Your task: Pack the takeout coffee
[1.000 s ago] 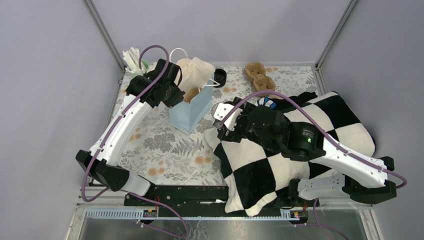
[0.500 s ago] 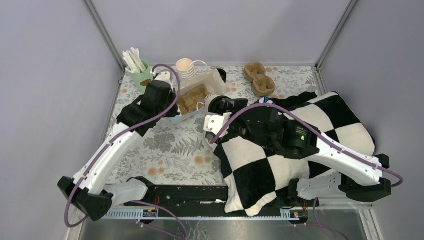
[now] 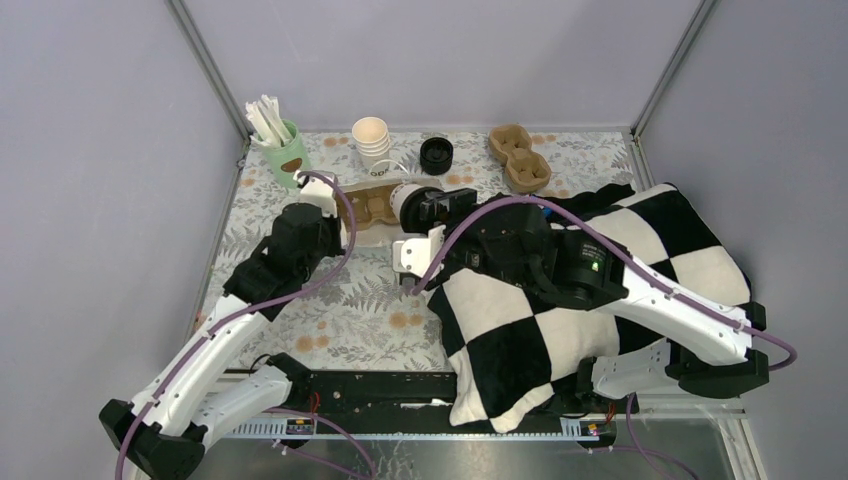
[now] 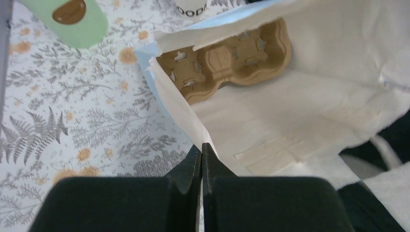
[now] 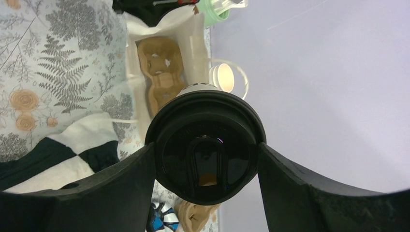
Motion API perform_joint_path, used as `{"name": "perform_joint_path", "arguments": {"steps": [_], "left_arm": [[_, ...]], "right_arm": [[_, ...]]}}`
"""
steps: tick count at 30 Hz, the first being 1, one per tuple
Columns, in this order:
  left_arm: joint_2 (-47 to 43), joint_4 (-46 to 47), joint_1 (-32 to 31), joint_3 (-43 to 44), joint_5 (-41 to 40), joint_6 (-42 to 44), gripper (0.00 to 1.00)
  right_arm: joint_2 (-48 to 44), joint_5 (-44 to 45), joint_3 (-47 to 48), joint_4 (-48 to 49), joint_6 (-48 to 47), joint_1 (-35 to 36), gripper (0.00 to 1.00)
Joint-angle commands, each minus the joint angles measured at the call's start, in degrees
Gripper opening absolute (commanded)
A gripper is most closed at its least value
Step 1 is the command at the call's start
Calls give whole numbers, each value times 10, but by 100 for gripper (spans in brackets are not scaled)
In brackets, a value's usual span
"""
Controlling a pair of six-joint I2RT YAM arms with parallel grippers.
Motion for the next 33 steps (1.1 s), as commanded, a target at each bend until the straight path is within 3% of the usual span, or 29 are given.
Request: {"name": "perform_joint_path", "arguments": {"steps": [1, 8, 16, 20, 24, 33], "left_arm": [[-9, 135, -2, -25, -42, 54, 0], [-15, 172, -3, -80, -44, 18, 0], [-20, 144, -2, -91, -64, 2, 0], [-25, 139, -2, -106, -60, -10, 0], [-33, 136, -3, -116, -42, -31, 0], [-40, 130, -3, -125, -37, -54, 0]], "right_arm": [[6, -11, 81, -29, -8, -2, 50], [-6, -15, 5, -1, -26, -3, 49], [3, -75, 38, -27, 27, -3, 47], [-12, -70, -14, -22, 15, -3, 47], [-9, -90, -65, 41, -3, -35, 44], [41, -141, -78, 71, -35, -76, 44]]}}
